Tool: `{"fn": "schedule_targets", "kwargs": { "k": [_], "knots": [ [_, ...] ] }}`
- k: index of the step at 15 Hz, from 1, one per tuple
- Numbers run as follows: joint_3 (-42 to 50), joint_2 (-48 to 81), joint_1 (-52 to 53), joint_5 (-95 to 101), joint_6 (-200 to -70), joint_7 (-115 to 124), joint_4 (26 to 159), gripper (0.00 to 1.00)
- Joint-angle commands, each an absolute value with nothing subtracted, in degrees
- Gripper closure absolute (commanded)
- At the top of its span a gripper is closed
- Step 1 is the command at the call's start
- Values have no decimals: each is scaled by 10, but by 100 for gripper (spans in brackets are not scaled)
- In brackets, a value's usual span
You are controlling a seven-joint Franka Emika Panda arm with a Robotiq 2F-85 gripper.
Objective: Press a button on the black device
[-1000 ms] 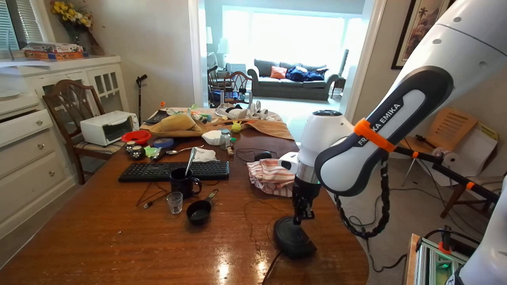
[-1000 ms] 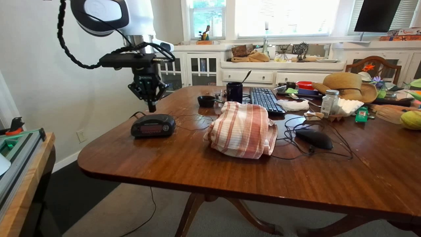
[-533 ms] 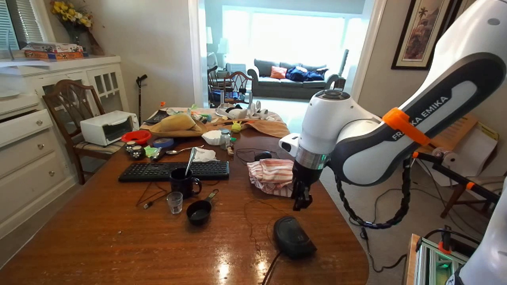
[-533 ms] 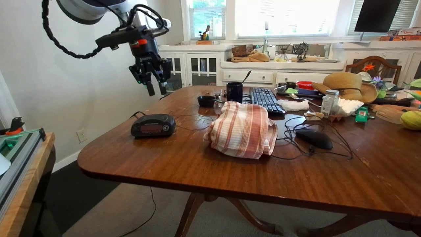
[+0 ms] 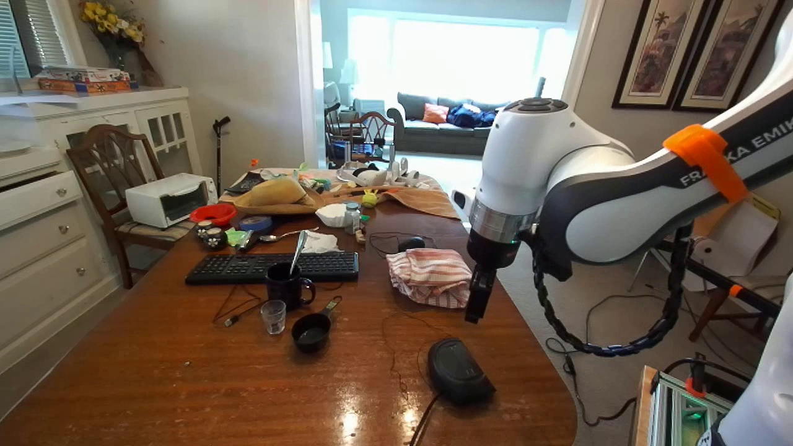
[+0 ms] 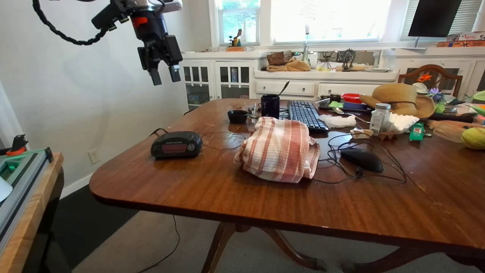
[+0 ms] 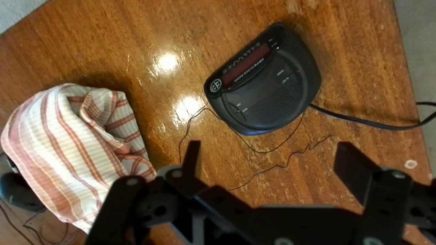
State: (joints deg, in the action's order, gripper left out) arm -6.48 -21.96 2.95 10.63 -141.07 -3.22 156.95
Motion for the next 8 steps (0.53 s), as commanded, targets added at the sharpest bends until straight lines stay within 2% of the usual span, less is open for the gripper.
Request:
{"fn": "schedule_targets", "kwargs": {
  "k": [1,4,5,8],
  "knots": [
    [-81,-262,34,72,-1354,68,1571,0],
    [-97,-280,28,49,-1336,151,1570,0],
    [-83,-260,31,64,-1359,100,1566,0],
    [-92,-269,30,57,-1351,137,1566,0]
  ]
}}
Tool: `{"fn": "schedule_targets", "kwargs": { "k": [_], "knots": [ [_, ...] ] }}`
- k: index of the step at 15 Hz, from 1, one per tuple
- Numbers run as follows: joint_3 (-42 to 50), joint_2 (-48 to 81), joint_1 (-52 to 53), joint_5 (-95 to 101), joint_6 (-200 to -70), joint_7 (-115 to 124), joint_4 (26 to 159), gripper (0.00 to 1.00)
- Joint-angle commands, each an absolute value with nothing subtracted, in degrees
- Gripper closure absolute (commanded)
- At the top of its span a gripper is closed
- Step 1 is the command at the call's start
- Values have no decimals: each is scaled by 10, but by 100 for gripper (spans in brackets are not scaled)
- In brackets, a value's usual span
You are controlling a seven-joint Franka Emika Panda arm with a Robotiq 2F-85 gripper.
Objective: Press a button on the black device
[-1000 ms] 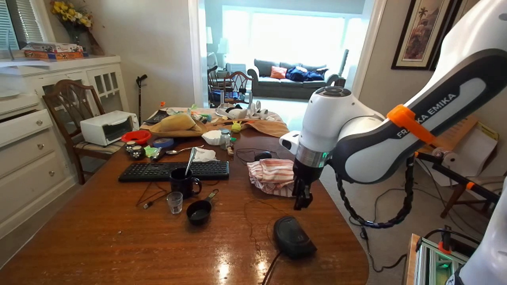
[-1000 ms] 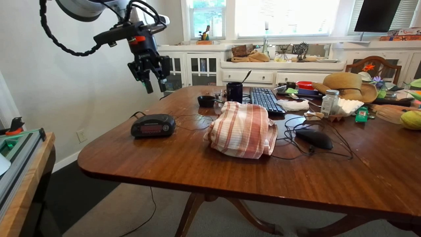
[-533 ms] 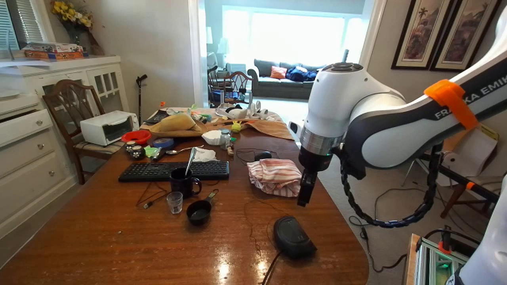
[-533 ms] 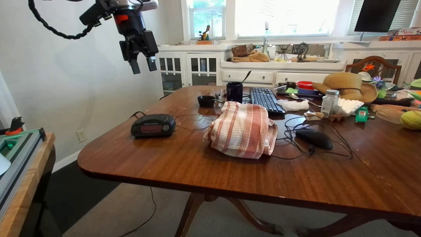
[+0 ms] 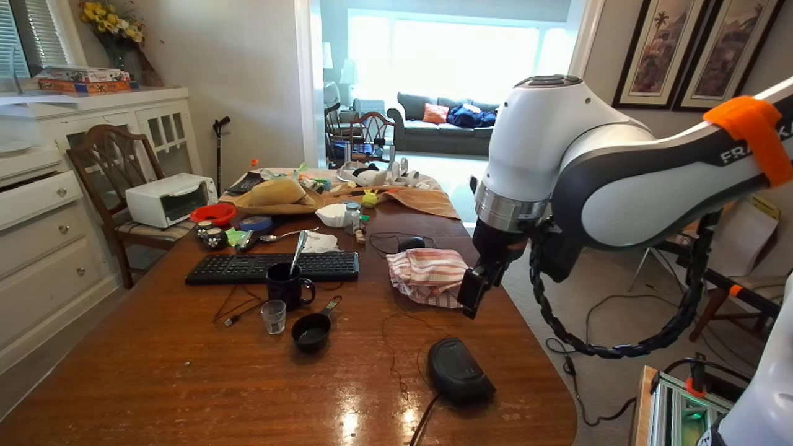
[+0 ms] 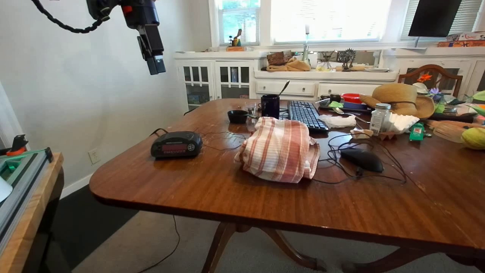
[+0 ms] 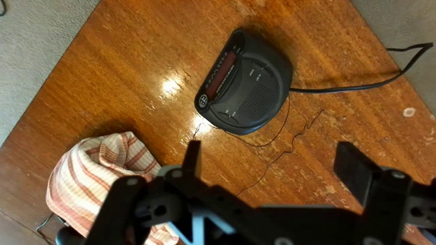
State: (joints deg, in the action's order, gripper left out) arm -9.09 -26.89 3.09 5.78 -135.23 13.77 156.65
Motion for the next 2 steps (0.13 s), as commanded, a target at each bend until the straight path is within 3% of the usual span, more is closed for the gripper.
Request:
{"fn": "schedule_targets", "kwargs": {
  "k": [1,2],
  "knots": [
    [-92,-270,30,56,-1351,140,1566,0],
    [-92,-270,30,56,-1350,142,1566,0]
  ]
}}
